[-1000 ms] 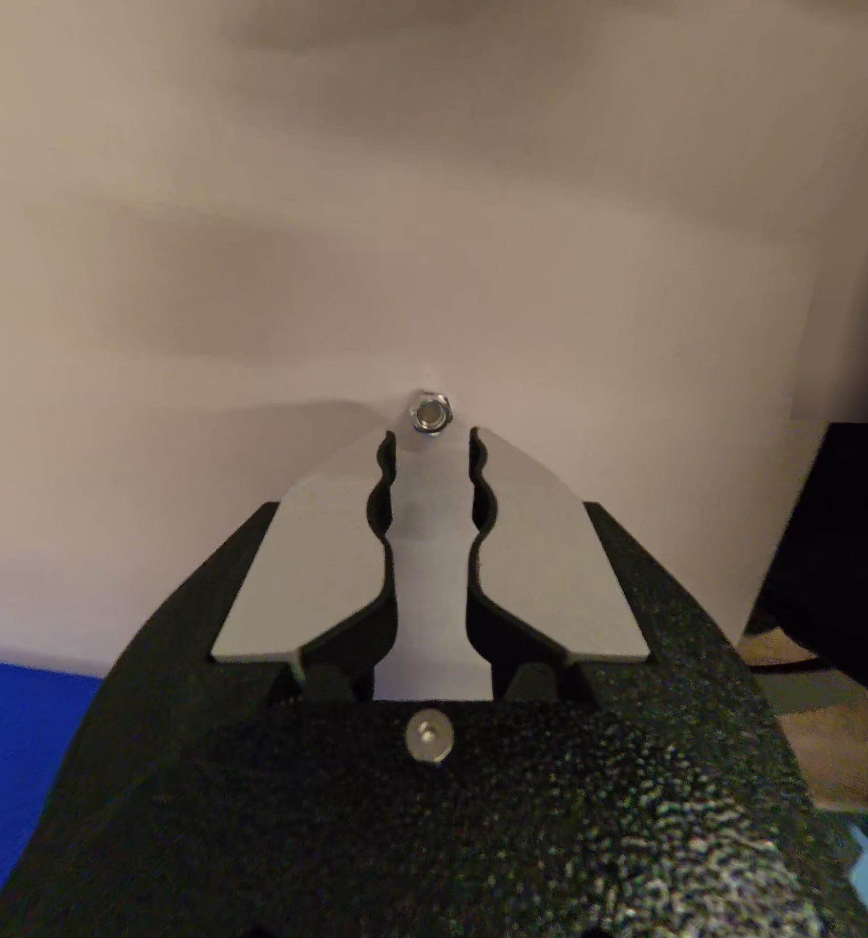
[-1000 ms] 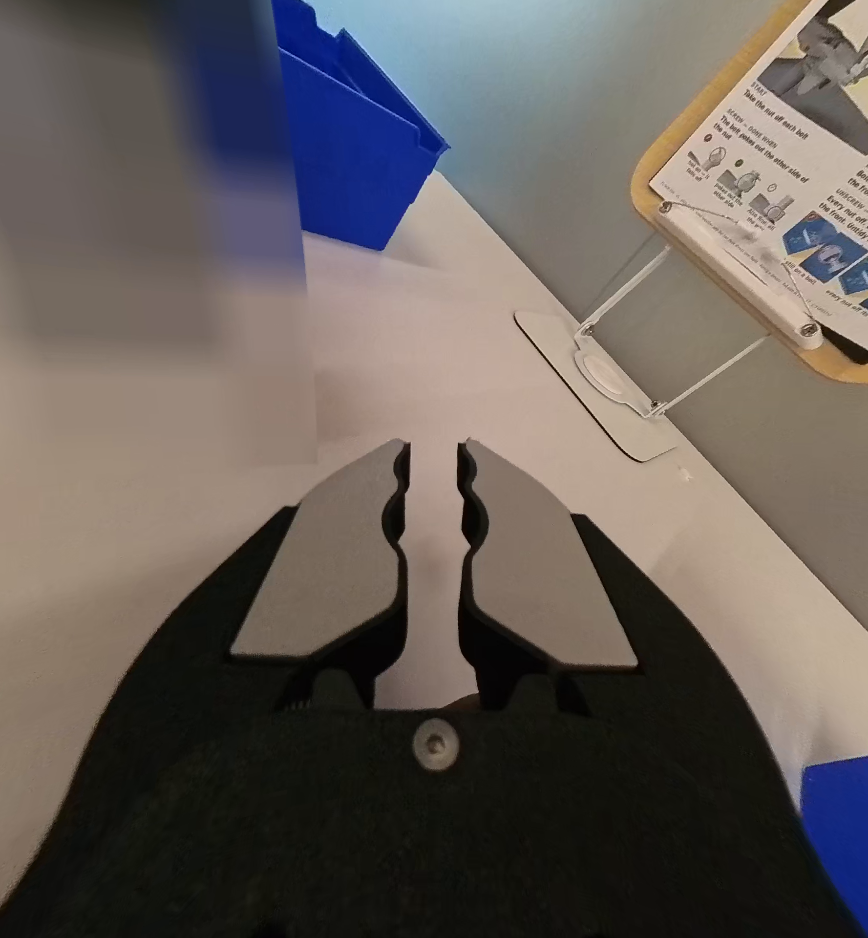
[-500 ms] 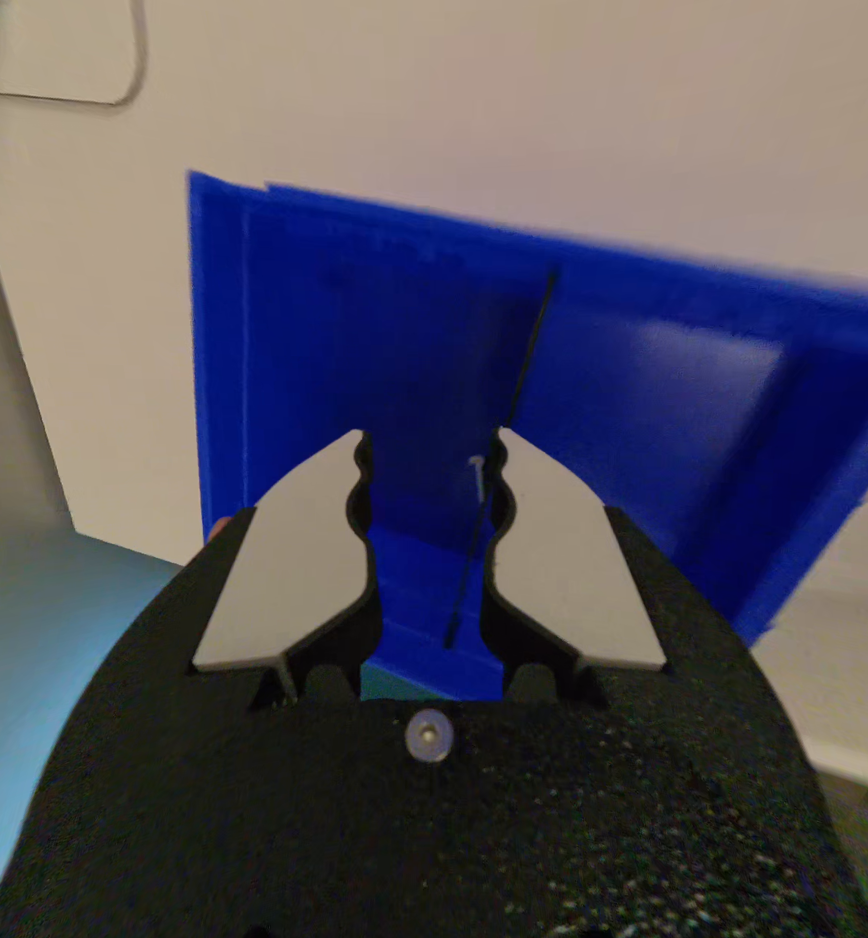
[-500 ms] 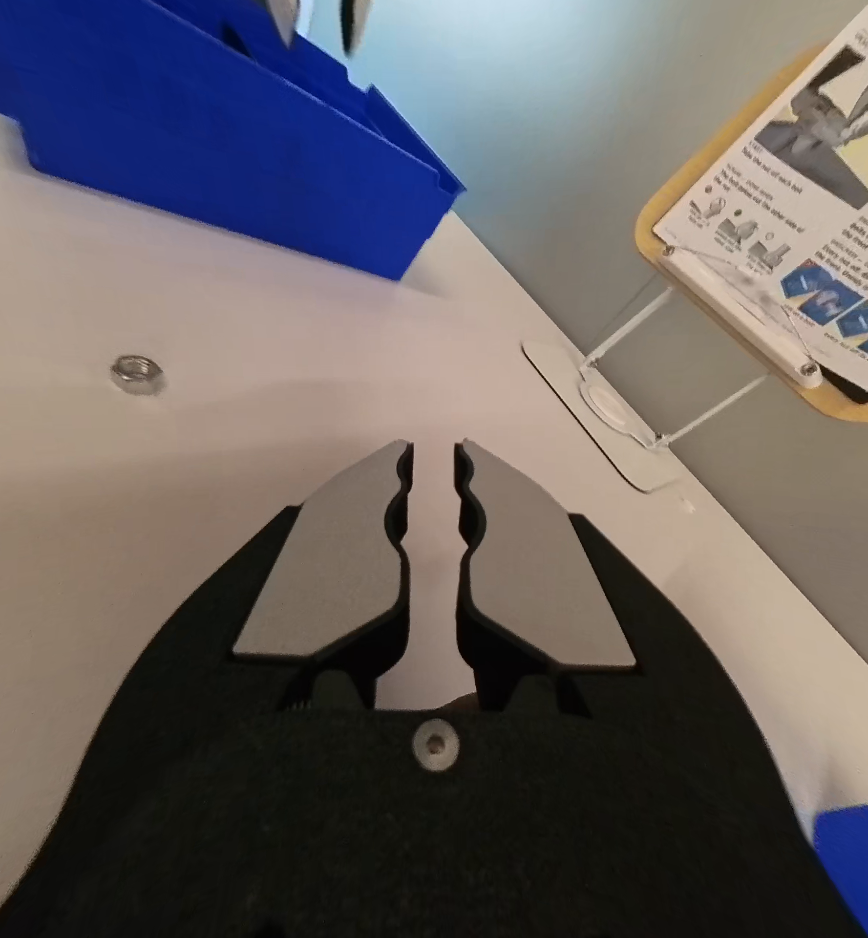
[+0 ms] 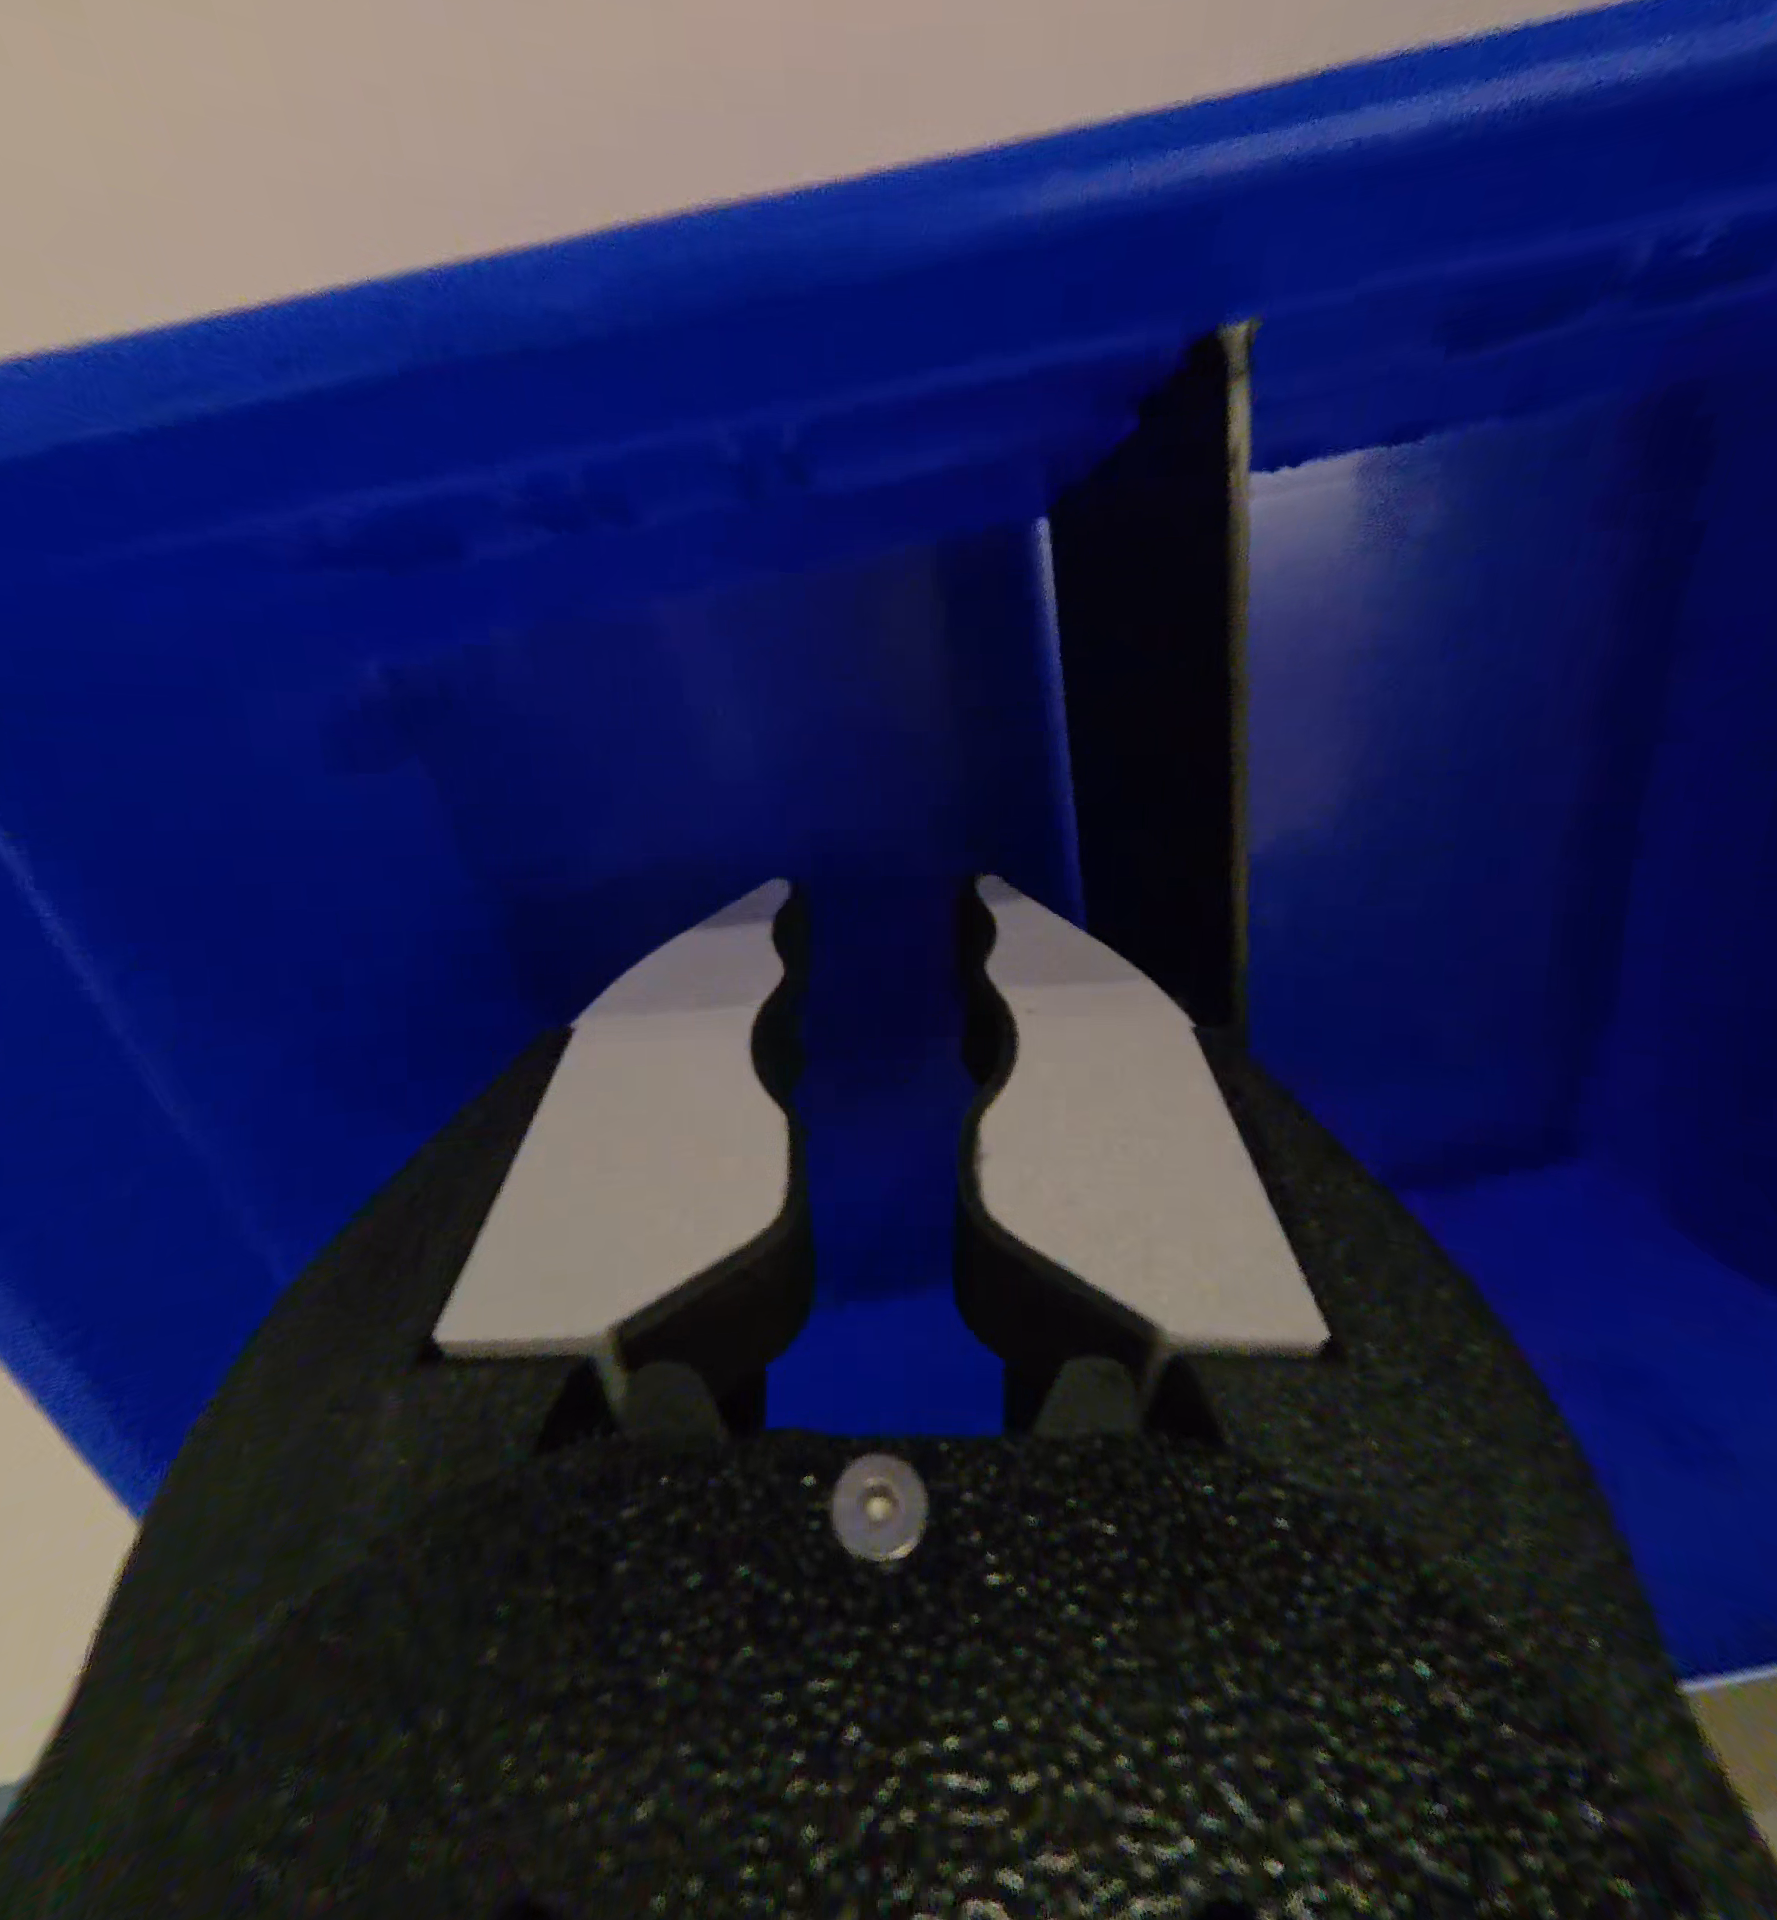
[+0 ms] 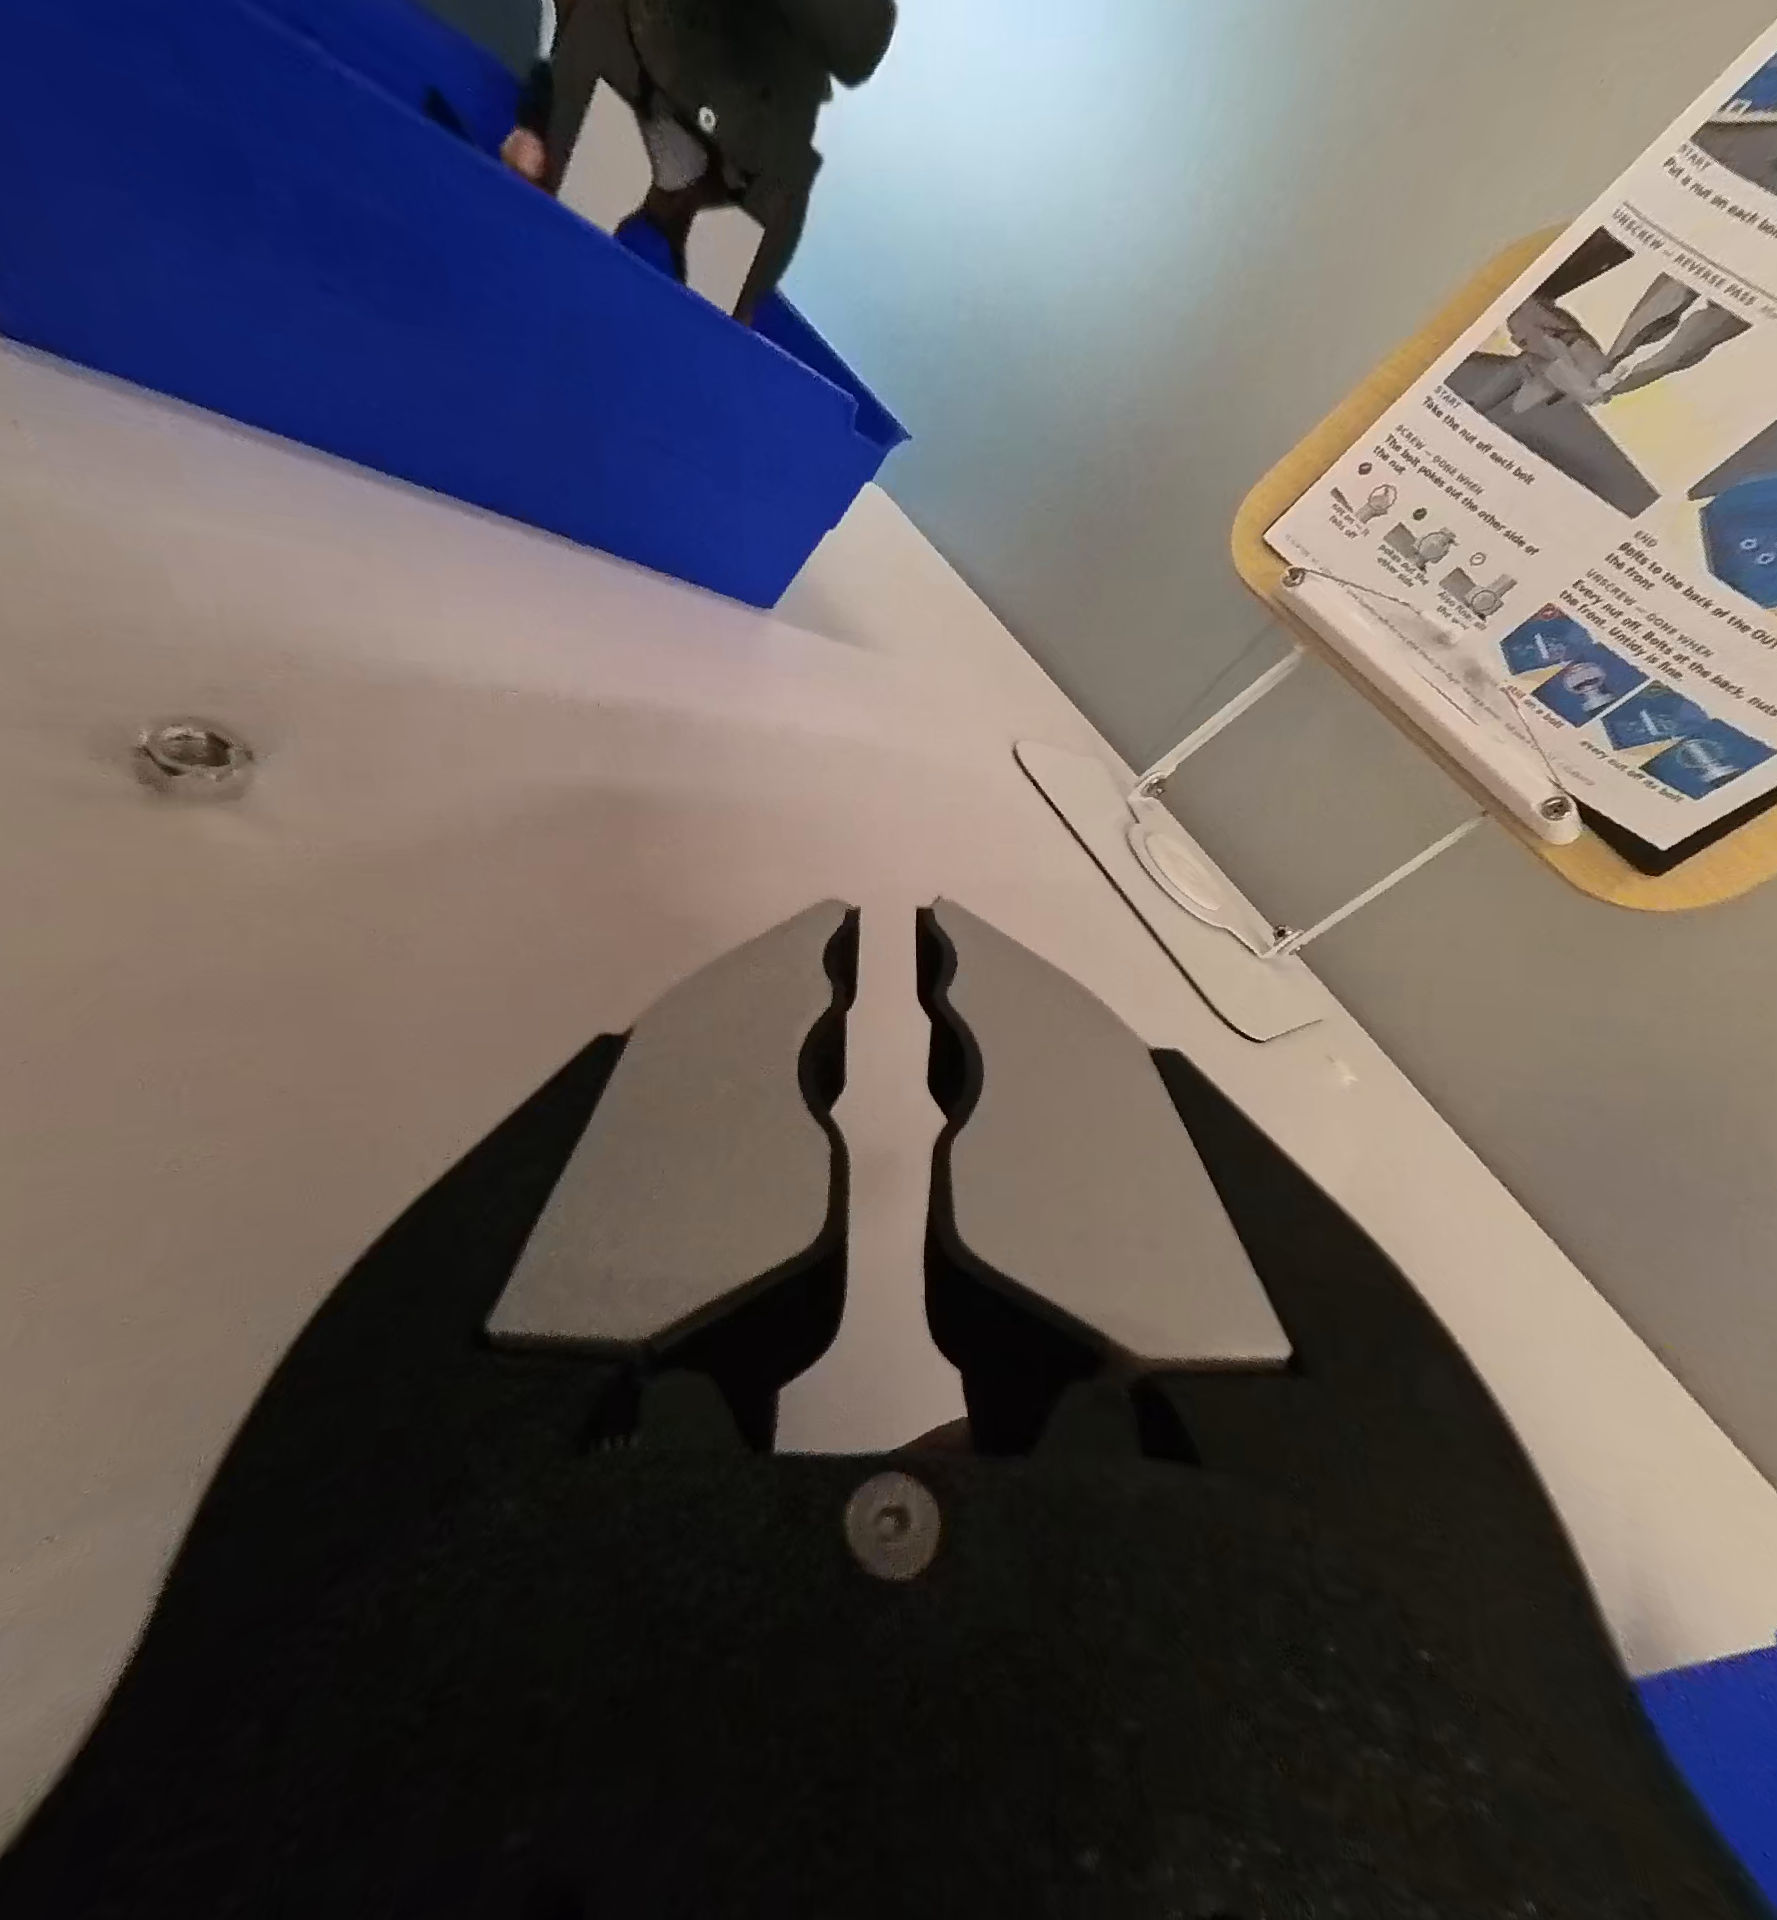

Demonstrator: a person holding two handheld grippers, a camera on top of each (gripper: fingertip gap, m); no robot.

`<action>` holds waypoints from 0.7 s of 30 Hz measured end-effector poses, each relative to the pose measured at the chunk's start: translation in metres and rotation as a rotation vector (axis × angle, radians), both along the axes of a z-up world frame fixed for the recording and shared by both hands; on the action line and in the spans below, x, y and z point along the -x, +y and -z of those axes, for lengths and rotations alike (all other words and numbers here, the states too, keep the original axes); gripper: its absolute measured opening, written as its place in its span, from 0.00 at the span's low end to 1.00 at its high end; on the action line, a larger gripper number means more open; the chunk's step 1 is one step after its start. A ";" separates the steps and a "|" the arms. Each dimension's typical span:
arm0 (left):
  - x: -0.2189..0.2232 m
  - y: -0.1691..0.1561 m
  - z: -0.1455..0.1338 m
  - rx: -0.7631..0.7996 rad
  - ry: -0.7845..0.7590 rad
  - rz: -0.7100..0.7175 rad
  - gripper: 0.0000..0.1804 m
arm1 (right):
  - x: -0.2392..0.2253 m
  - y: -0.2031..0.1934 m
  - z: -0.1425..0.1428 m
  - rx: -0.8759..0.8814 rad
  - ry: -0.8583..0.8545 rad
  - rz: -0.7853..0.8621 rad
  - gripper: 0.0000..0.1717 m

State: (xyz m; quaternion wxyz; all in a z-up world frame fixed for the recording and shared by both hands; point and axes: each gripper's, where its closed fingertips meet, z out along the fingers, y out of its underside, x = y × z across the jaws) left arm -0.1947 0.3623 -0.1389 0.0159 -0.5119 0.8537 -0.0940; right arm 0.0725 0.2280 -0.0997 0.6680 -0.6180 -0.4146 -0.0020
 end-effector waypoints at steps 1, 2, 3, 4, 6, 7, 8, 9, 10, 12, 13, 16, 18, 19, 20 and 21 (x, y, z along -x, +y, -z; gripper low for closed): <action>-0.001 -0.001 0.002 0.003 0.007 0.018 0.15 | 0.000 0.001 0.001 -0.003 -0.013 0.007 0.06; 0.000 -0.002 0.003 0.005 0.018 0.035 0.15 | 0.000 0.002 0.003 -0.006 -0.027 0.014 0.06; 0.002 -0.003 0.004 0.009 0.035 0.052 0.15 | 0.001 0.003 0.004 -0.008 -0.042 0.018 0.06; 0.004 -0.004 0.005 0.010 0.052 0.065 0.15 | 0.002 0.004 0.006 -0.010 -0.058 0.022 0.06; 0.014 -0.002 0.005 0.013 0.089 0.073 0.15 | 0.003 0.005 0.010 -0.013 -0.092 0.029 0.06; 0.019 0.001 0.004 0.015 0.106 0.068 0.15 | 0.004 0.006 0.012 -0.013 -0.107 0.032 0.06; 0.024 0.004 0.004 0.018 0.119 0.061 0.15 | 0.004 0.006 0.013 -0.014 -0.119 0.033 0.06; 0.030 0.006 0.002 0.031 0.129 0.051 0.14 | 0.004 0.006 0.014 -0.015 -0.127 0.035 0.06; 0.035 0.007 0.001 0.050 0.137 0.043 0.14 | 0.005 0.006 0.014 -0.016 -0.132 0.036 0.06; 0.044 0.006 0.002 0.091 0.165 0.027 0.14 | 0.005 0.006 0.014 -0.015 -0.132 0.038 0.06; 0.048 0.004 0.003 0.107 0.190 0.024 0.14 | 0.005 0.007 0.014 -0.014 -0.131 0.038 0.06; 0.052 -0.001 0.005 0.128 0.234 0.028 0.14 | 0.005 0.006 0.015 -0.013 -0.133 0.038 0.06; 0.047 -0.005 0.006 0.153 0.222 0.035 0.13 | 0.005 0.006 0.015 -0.014 -0.136 0.035 0.06; 0.046 -0.006 0.007 0.161 0.225 0.040 0.13 | 0.005 0.006 0.015 -0.016 -0.136 0.033 0.05; 0.046 -0.007 0.009 0.163 0.238 0.046 0.13 | 0.005 0.006 0.015 -0.017 -0.136 0.031 0.05; 0.047 -0.007 0.011 0.161 0.260 0.052 0.13 | 0.005 0.005 0.015 -0.018 -0.135 0.030 0.05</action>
